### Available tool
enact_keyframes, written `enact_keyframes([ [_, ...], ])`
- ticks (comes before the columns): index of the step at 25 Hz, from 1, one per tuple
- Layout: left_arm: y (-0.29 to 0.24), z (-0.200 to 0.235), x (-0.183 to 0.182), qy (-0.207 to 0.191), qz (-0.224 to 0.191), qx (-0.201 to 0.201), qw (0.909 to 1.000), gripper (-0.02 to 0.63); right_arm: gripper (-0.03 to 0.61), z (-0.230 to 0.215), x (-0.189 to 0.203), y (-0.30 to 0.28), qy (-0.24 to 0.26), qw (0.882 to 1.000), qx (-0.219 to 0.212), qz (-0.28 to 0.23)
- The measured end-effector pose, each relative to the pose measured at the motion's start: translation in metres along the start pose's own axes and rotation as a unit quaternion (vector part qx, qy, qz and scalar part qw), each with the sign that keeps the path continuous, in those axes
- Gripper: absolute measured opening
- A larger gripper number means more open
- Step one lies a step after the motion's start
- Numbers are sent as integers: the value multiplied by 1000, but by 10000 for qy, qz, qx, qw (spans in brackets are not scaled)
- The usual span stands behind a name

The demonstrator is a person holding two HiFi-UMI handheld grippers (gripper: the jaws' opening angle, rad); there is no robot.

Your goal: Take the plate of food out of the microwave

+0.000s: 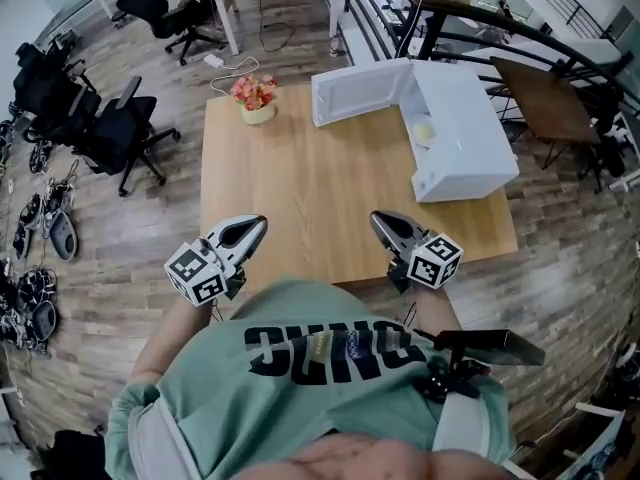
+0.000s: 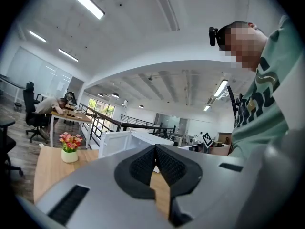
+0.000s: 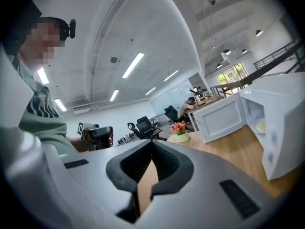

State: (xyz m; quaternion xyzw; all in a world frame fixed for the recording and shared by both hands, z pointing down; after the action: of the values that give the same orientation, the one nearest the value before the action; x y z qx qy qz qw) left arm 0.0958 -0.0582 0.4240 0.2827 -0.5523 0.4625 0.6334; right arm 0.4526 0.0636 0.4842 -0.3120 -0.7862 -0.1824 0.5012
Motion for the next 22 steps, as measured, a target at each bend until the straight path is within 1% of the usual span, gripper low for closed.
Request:
enact_keyframes([
  [3,27,31,-1,87,-188,-209,9996,3,6,3,-10,-51,182,9993,-254,203],
  [6,53,72,0,170,-411,-282,9986,3,6,15,-19,-106,388,9979,-341,397],
  [10,84,123,-2,202,-635,-263,9974,3,6,37,-29,-169,617,9954,-312,667],
  [14,108,174,1,175,-648,-151,9976,3,6,54,-41,-224,804,9927,-199,876],
  [16,113,192,4,222,-642,-83,9977,3,6,60,-45,-241,905,9907,-191,1001],
  [18,108,203,4,235,-651,-34,9976,3,6,56,-48,-250,919,9897,-172,1085],
  [22,81,205,0,203,-640,55,9977,3,6,25,-51,-243,668,9911,-110,1142],
])
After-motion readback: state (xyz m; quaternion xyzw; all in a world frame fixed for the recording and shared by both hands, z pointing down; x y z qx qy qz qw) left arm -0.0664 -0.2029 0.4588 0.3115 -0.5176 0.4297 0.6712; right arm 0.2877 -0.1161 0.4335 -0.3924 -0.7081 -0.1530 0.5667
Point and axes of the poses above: the fingertips, and each gripper's own axes: y backward along the fingers, z to its left, x out of its underside, the point moved 10 cm from there along y, backward along the fingers, and after that the axes turned 13 degrees about -x, right-handed, at the moved point
